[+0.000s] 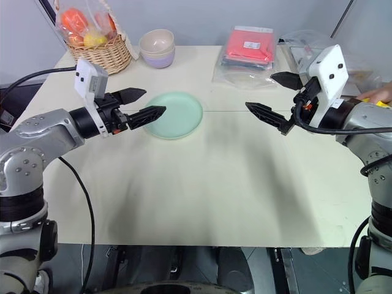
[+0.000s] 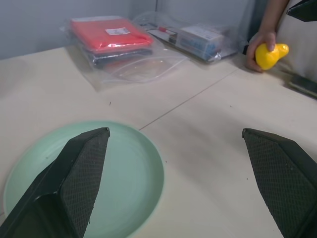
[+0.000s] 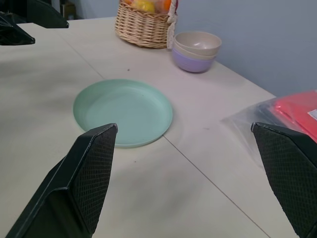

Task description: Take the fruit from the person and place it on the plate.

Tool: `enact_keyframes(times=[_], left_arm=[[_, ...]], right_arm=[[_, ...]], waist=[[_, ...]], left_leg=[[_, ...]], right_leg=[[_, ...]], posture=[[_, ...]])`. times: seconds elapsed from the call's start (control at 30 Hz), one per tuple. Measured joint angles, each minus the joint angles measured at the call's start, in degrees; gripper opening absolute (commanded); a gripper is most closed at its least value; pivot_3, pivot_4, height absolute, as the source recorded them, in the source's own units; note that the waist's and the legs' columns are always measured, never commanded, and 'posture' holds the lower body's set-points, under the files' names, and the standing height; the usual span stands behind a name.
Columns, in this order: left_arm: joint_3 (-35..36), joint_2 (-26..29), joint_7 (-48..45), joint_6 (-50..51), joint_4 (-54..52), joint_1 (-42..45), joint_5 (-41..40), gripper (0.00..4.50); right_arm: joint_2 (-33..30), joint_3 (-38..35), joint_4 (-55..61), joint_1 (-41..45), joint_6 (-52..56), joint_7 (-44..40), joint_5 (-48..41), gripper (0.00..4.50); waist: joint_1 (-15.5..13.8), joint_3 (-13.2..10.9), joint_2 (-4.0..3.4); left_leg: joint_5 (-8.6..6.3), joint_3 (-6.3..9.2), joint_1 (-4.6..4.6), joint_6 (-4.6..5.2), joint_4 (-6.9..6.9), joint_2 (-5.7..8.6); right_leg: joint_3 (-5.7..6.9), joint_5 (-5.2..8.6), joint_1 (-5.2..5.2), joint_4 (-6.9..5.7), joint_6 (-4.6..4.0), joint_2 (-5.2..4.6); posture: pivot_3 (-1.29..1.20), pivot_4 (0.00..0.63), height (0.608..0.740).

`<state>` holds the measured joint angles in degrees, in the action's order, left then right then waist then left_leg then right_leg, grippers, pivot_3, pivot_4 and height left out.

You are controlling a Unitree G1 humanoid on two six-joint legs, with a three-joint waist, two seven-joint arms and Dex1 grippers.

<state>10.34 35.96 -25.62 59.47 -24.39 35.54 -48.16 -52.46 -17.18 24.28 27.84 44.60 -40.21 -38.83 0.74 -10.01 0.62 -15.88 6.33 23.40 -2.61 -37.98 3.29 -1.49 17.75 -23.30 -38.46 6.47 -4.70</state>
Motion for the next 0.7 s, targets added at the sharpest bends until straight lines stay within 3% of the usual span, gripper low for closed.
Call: enact_keyframes(times=[0.7], left_arm=[[0.0, 0.1, -0.7, -0.3, 0.1, 0.1, 0.3, 4.50]], right_arm=[[0.0, 0.0, 0.0, -0.1, -0.6, -0.2, 0.5, 4.43]], waist=[[0.0, 0.0, 0.00]], left_leg=[[0.00, 0.00, 0.00, 0.00, 0.00, 0.00]], right_leg=[[0.00, 0.00, 0.00, 0.00, 0.00, 0.00]], posture=[[0.00, 0.150, 0.740]])
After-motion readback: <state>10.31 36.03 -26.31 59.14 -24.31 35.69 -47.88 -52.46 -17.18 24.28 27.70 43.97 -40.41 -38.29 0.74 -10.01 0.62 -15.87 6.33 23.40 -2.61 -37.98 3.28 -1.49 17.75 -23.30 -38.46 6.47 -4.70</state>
